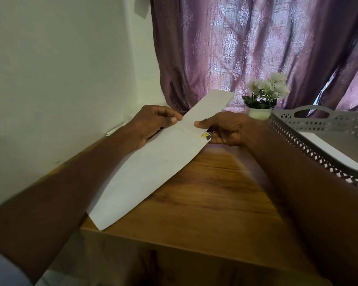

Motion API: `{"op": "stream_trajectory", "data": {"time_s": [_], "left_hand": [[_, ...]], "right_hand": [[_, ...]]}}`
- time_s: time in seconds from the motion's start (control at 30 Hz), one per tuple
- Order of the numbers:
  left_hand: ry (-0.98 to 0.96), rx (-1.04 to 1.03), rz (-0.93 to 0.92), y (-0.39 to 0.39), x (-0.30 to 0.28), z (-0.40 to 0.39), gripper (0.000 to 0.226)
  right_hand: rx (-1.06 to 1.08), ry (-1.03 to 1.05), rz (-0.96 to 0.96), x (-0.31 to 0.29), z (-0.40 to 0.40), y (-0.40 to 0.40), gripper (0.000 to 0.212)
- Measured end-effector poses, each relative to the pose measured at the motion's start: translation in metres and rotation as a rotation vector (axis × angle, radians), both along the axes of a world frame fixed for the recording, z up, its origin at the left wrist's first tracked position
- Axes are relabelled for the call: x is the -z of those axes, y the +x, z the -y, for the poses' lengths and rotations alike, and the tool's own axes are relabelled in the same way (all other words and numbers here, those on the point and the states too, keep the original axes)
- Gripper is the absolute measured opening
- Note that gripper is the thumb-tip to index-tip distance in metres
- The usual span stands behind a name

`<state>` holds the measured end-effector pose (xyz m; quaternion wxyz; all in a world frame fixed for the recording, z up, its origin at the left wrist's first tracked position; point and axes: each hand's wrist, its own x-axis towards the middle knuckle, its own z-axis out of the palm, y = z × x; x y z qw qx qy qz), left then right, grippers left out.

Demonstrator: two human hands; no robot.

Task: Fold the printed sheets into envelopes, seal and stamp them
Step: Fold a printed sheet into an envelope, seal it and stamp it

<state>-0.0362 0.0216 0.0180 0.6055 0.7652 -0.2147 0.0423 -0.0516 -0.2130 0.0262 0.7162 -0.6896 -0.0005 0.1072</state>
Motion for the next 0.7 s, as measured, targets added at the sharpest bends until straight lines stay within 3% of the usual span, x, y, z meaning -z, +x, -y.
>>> {"op": "stream_trajectory", "data": {"time_s": [0.2,0.5,0.7], "left_hand": [[0.409,0.019,0.424,-0.006,-0.001,0.004,0.021],[0.576,0.053,0.527,-0.004,0.002,0.009,0.035],[0.556,0.048,0.579,0.000,0.004,0.013,0.024]], "right_hand": [[0.125,-0.039,0.061,0.001,-0.003,0.001,0.047],[0.192,-0.026,0.110,0.002,-0.006,0.001,0.042],[0.152,-0.065,0.114,0.003,-0.013,0.002,0.041]]}}
